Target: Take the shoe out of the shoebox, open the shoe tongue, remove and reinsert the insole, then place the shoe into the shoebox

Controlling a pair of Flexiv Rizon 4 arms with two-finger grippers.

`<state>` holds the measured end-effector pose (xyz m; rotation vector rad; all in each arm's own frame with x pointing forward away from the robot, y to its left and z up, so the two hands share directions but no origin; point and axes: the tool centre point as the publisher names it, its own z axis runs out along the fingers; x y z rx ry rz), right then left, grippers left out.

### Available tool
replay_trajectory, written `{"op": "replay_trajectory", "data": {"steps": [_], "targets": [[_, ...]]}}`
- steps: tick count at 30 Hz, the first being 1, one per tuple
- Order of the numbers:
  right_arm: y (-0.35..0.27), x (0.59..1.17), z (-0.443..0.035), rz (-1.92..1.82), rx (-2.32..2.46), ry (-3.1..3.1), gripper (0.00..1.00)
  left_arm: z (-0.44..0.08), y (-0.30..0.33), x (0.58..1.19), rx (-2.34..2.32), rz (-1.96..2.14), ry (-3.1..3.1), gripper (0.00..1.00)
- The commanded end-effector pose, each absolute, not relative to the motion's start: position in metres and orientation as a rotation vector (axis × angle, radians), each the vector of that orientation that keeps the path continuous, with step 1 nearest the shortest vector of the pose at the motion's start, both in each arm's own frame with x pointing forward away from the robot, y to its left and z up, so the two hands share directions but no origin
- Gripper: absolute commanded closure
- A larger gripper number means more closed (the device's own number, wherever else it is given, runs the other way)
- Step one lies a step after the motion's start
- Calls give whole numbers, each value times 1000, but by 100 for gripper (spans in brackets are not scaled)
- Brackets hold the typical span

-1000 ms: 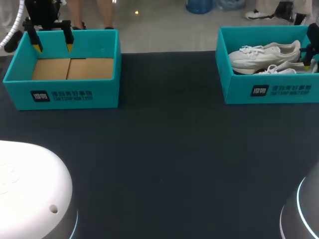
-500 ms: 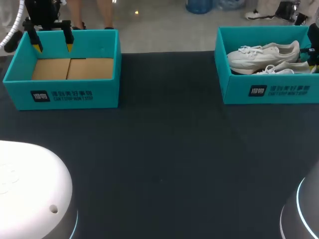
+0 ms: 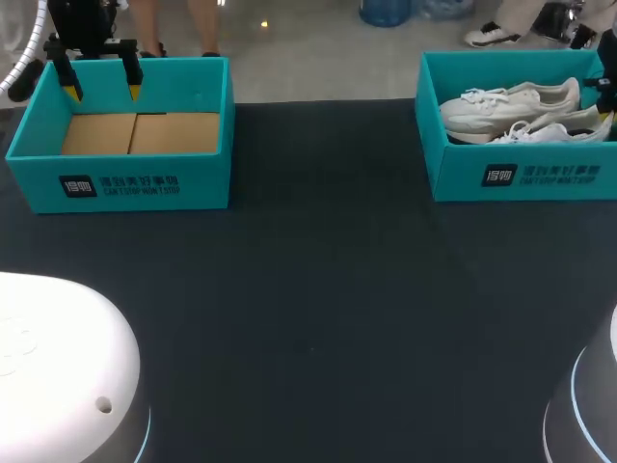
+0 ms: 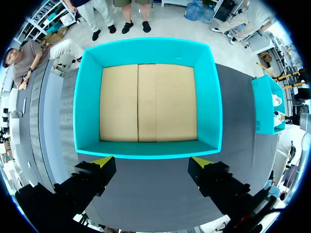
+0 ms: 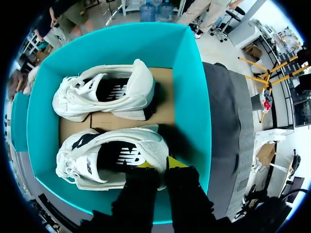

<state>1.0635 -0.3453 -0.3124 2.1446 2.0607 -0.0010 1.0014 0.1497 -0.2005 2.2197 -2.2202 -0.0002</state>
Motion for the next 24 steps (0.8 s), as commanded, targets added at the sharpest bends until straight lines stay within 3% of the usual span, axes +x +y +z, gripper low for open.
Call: {"op": "replay_trajectory", "data": {"steps": [1, 24], "targets": [[-342, 1068, -285, -20, 2151, 2046, 100, -200, 150, 1001, 2220, -1, -2221, 0], [-324, 1083, -127, 128, 2105, 2009, 100, -200, 150, 1001, 2220, -1, -2221, 0]]}}
